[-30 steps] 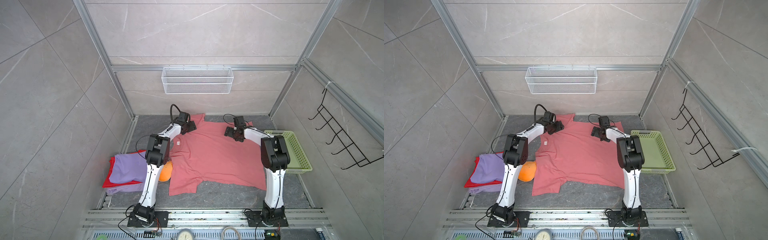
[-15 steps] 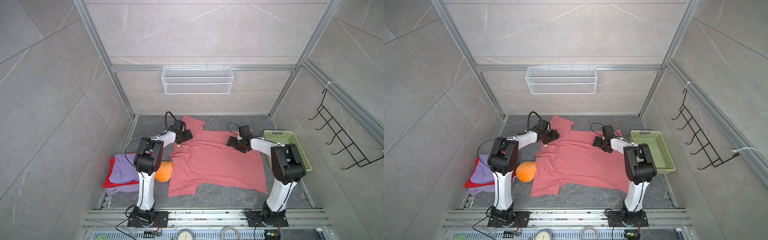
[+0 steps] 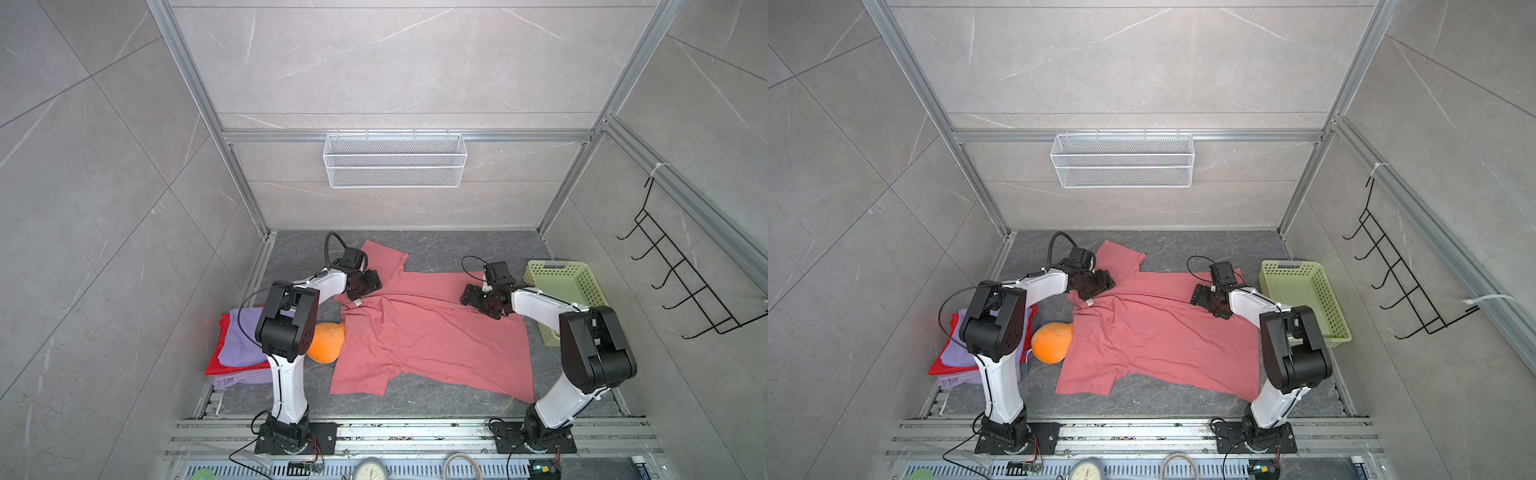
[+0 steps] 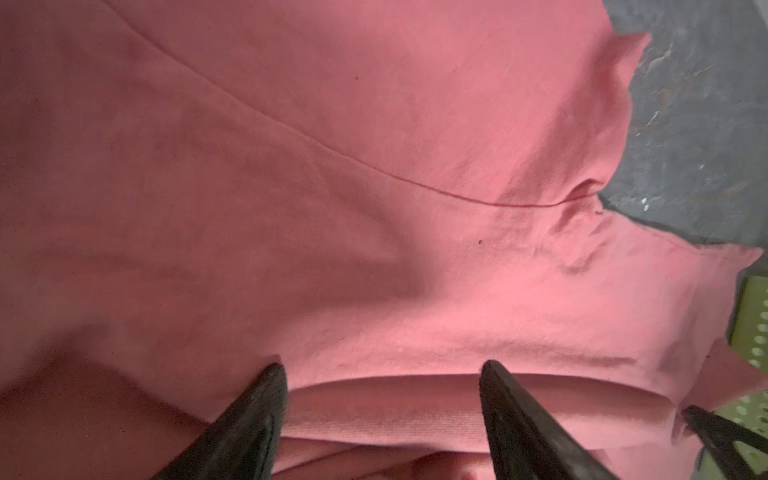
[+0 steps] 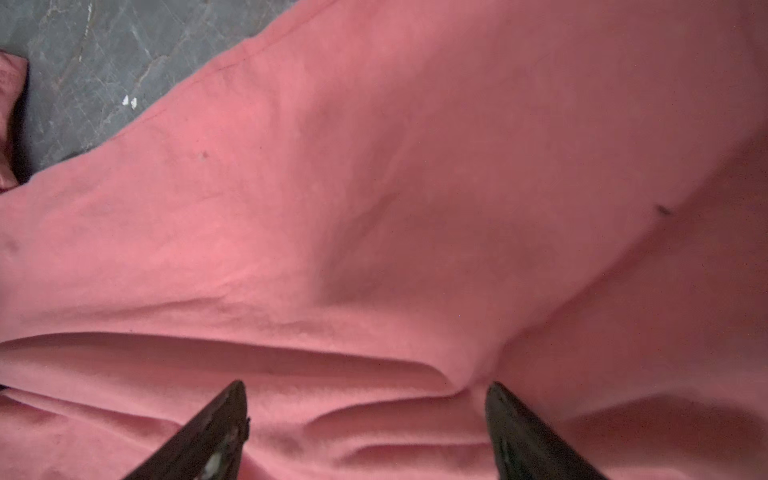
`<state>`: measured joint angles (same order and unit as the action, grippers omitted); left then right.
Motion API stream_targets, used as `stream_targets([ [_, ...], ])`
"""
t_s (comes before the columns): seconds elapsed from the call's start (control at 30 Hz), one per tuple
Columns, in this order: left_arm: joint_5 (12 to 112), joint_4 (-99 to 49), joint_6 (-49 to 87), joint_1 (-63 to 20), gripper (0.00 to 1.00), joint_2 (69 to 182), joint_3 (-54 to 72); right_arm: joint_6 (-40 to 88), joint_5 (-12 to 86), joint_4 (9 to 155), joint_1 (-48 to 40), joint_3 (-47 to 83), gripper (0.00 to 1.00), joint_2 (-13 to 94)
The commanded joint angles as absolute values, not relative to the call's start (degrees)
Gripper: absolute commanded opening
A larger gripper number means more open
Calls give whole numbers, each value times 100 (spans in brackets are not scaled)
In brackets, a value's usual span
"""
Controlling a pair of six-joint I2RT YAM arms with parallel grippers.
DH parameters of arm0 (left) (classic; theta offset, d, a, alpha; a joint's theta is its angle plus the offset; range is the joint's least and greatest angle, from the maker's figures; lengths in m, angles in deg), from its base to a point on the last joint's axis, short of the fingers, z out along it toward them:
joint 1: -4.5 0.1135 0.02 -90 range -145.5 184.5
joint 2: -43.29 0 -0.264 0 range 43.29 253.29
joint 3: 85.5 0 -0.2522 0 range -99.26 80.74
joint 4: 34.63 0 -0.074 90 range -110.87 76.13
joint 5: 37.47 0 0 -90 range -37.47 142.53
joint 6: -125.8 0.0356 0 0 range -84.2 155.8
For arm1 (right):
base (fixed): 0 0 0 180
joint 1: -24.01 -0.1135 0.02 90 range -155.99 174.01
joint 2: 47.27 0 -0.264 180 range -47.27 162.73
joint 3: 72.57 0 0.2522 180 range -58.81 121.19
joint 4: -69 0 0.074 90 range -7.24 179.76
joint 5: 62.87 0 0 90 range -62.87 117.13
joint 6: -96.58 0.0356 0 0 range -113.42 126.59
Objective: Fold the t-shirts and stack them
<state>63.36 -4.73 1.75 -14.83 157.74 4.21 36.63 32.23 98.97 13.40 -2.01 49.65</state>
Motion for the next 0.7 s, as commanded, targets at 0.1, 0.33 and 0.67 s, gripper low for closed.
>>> stream_targets([
  [0.1,5592,578,1193,-1420,73,15790,-1086,3061,2378,10172,1359,915,90,4762],
  [0.33,5210,1535,1448,-1219,64,17219,-3237,2939,1553,10512,1397,2045,92,5419],
  [0.67,4887,1969,1550,-1060,69,18768,-5223,2914,1517,10293,1633,2637,96,6172],
])
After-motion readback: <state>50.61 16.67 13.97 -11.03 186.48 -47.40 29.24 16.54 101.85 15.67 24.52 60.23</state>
